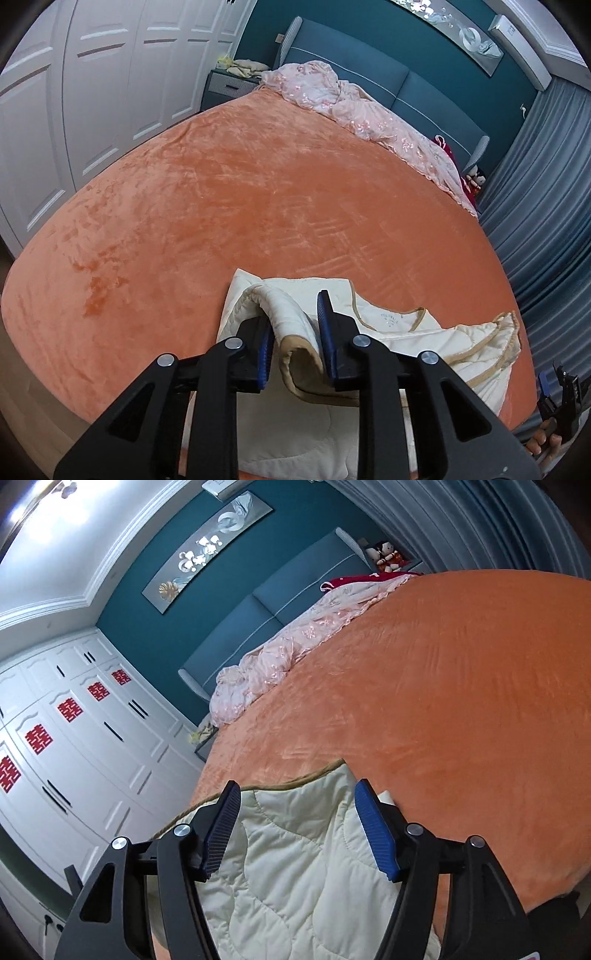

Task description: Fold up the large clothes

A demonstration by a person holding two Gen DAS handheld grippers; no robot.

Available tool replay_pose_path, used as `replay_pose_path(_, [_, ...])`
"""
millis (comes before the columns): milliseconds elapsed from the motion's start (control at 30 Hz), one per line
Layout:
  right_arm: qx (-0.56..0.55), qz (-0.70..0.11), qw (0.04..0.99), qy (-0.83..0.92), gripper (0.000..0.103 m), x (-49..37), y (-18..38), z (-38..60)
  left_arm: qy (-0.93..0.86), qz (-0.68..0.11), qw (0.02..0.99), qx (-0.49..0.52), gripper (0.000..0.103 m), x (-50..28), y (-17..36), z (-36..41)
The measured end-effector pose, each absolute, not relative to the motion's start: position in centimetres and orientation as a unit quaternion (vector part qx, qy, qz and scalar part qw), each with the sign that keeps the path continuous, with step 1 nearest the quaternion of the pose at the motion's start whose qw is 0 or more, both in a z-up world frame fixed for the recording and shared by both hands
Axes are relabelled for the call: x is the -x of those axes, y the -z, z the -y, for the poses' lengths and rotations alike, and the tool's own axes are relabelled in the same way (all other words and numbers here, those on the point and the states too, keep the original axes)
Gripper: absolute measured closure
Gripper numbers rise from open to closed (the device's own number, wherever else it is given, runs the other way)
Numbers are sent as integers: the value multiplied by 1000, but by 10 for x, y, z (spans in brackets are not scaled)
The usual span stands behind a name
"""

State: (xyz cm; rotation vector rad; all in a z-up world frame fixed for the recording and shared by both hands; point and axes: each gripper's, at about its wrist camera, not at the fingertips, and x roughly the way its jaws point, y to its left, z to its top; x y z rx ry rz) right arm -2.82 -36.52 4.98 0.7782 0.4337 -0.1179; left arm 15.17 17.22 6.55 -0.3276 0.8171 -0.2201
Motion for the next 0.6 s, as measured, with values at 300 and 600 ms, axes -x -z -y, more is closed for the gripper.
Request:
replay_pose_path(300, [-311, -277, 905, 83, 39, 18, -27, 351, 45, -255, 965, 43, 13, -121, -119, -155])
replay_pose_path(600, [-306, -323, 891, 91, 39, -9, 1, 346, 80, -424, 896, 102, 13, -191, -47, -167])
